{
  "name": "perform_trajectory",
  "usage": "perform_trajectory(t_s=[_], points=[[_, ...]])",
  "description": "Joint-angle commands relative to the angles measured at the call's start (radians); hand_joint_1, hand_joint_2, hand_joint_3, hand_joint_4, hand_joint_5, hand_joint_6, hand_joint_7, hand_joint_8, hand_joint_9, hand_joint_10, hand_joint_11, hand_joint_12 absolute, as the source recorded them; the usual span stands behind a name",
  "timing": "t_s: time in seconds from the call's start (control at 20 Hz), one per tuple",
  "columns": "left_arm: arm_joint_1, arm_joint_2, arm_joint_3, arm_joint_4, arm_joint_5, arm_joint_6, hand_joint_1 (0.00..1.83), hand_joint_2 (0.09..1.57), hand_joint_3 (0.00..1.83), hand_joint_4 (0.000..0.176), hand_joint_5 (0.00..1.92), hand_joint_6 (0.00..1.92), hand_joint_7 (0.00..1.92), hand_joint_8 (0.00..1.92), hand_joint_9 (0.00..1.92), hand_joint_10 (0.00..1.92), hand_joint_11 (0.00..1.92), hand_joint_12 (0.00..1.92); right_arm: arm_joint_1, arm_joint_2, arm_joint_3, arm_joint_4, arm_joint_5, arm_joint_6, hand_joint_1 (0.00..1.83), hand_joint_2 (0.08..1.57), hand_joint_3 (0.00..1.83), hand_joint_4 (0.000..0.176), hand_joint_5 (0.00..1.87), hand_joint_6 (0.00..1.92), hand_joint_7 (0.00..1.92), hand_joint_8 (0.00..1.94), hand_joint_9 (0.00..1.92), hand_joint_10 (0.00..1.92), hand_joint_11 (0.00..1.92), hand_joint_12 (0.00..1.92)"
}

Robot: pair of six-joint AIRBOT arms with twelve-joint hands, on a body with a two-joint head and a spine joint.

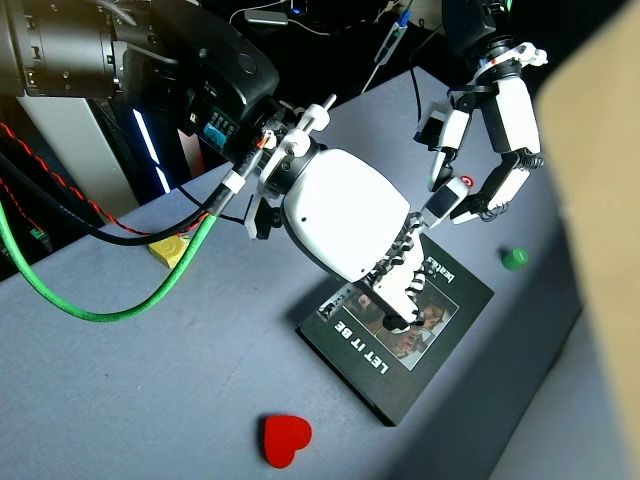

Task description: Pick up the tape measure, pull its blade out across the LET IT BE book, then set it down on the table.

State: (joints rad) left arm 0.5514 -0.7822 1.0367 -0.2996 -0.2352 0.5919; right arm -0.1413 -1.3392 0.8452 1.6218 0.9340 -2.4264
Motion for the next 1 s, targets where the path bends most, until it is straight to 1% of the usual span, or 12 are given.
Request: perform_trajectory(t_s=[0.0, 0.1, 0.25, 0.3, 0.5, 0.95], points=[[-0.016, 0.003, 0.006, 0.008, -0.11, -0.026, 1.39, 1.06, 0.0, 0.0, 1.02, 0.77, 1.21, 0.59, 0.99, 1.08, 0.9, 0.93, 0.004, 0.002, 0.0, -0.083, 0.013, -0.002, 1.08, 1.17, 0.0, 0.0, 0.68, 0.01, 0.75, 0.01, 0.68, 0.01, 0.2, 1.1], [-0.016, 0.003, 0.008, 0.038, -0.11, -0.047, 1.39, 1.06, 0.0, 0.0, 1.02, 0.77, 1.21, 0.59, 0.99, 1.07, 0.9, 0.92, 0.0, 0.003, 0.003, -0.085, 0.007, -0.005, 1.08, 1.17, 0.0, 0.0, 0.66, 0.0, 0.74, 0.0, 0.68, 0.01, 0.2, 1.1], [-0.015, 0.003, 0.008, 0.04, -0.11, -0.047, 1.39, 1.06, 0.0, 0.0, 1.02, 0.77, 1.21, 0.6, 1.0, 1.07, 0.9, 0.92, -0.006, 0.003, 0.003, -0.084, 0.003, -0.005, 1.08, 1.17, 0.0, 0.0, 0.69, 0.02, 0.74, 0.0, 0.68, 0.01, 0.2, 1.1], [-0.013, 0.003, 0.008, 0.04, -0.11, -0.047, 1.39, 1.06, 0.0, 0.0, 1.01, 0.78, 1.21, 0.6, 1.0, 1.07, 0.9, 0.92, -0.009, 0.003, 0.003, -0.081, 0.002, -0.005, 1.07, 1.17, 0.0, 0.0, 0.69, 0.01, 0.74, 0.0, 0.69, 0.01, 0.22, 1.11], [-0.012, 0.002, 0.012, 0.04, -0.11, -0.047, 1.39, 1.06, 0.0, 0.0, 1.0, 0.8, 1.2, 0.61, 0.99, 1.09, 0.9, 0.93, -0.033, 0.002, 0.003, -0.081, -0.001, -0.016, 1.07, 1.17, 0.0, 0.0, 0.66, 0.0, 0.74, 0.0, 0.69, 0.01, 0.22, 1.11], [-0.012, 0.002, 0.013, 0.04, -0.11, -0.049, 1.39, 1.07, 0.0, 0.0, 0.98, 0.81, 1.19, 0.62, 0.99, 1.09, 0.89, 0.94, -0.036, 0.002, 0.004, -0.083, -0.003, -0.014, 1.06, 1.17, 0.0, 0.0, 0.71, 0.02, 0.76, 0.0, 0.69, 0.01, 0.21, 1.1]])
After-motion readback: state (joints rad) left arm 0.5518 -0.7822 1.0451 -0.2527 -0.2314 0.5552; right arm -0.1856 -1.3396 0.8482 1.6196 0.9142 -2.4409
